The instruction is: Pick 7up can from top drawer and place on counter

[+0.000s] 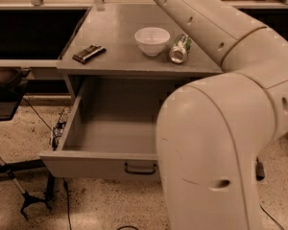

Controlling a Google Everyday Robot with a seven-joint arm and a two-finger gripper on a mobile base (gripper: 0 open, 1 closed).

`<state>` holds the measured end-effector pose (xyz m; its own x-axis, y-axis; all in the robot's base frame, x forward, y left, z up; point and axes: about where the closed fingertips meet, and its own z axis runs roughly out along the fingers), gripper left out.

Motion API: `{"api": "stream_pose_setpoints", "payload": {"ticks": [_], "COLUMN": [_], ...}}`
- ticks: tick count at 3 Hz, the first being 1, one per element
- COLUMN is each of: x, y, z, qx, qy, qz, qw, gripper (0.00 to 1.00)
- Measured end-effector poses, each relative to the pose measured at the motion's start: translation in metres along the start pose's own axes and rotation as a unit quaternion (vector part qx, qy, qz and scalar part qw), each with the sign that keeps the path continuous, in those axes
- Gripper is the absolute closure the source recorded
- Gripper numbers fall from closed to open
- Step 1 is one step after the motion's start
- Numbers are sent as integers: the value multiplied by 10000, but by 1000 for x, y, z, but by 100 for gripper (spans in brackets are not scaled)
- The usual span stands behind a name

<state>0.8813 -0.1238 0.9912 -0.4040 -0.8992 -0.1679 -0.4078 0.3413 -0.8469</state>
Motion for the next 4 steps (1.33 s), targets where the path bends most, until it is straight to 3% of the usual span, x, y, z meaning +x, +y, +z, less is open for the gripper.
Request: {"api": "stream_pose_setpoints", "payload": {"ticks": [2,3,4], "x": [8,12,16], "y": [-7,-3,2], "z": [53,70,83], "qx": [337,320,238], "qy": [339,390,402], "qz": [180,196,208], "qw": [9987,9985,9987], "gripper": [100,100,84]}}
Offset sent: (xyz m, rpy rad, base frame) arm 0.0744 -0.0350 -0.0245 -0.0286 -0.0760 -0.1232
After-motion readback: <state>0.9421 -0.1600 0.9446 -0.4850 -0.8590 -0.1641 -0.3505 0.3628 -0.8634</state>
